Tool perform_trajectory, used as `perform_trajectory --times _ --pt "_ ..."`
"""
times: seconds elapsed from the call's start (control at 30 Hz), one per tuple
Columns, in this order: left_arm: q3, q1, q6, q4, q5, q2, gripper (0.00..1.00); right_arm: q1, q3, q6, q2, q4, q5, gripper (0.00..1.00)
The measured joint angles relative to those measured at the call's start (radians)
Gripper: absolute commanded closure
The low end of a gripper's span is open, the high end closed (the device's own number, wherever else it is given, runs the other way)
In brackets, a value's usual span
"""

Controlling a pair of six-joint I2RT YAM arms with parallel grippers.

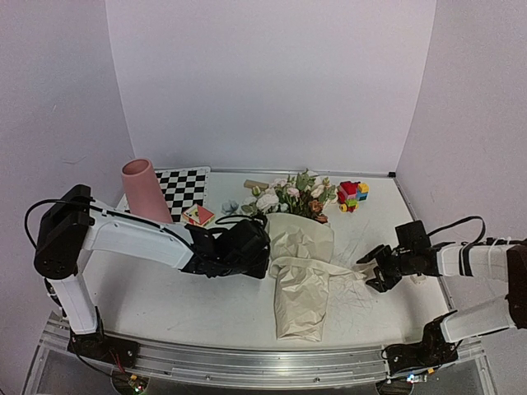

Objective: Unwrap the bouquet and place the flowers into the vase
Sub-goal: Untie the ribbon from the wrapping paper.

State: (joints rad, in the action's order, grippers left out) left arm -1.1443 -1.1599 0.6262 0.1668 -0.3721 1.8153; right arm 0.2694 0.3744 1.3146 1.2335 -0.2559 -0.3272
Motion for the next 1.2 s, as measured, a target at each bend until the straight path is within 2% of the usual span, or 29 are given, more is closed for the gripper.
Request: perform_trajectory --times 0.1,0.17,0.37,0.47,0.7,0.87,0.93,1.0,1.2 --pt "0.011 0.0 0.0 0.0 -0.009 -0.017 0.7 0.027 0.0 0.021 0.03 -0.028 0.0 0.33" --pt "0.017 -0.001 0.0 -0.001 -0.015 -0.024 0.7 0.054 0.0 0.037 0.052 -0.04 0.0 0.39" --pt "0.049 -0.001 0.004 0.0 -0.024 -0.037 0.7 0.121 0.005 0.091 0.061 -0.059 0.011 0.86" --pt "0.058 -0.001 0.005 0.0 -0.024 -0.041 0.7 0.13 0.009 0.105 0.005 -0.041 0.04 0.96" --pt "0.06 -0.004 0.003 0.001 -0.023 -0.079 0.69 0.163 0.143 0.062 -0.106 0.091 0.127 0.95" --pt "0.06 -0.005 -0.001 0.0 -0.023 -0.139 0.67 0.261 0.283 -0.007 -0.117 0.164 0.199 0.93" --pt "0.06 -0.005 -0.001 0.0 -0.024 -0.159 0.6 0.315 0.37 -0.053 -0.094 0.203 0.235 0.93" --pt "0.06 -0.005 0.003 0.001 -0.029 -0.173 0.48 0.362 0.464 -0.103 -0.056 0.228 0.258 0.93" --pt "0.104 -0.005 0.061 0.026 -0.112 -0.251 0.27 0.512 0.714 -0.326 0.085 0.245 0.3 0.92"
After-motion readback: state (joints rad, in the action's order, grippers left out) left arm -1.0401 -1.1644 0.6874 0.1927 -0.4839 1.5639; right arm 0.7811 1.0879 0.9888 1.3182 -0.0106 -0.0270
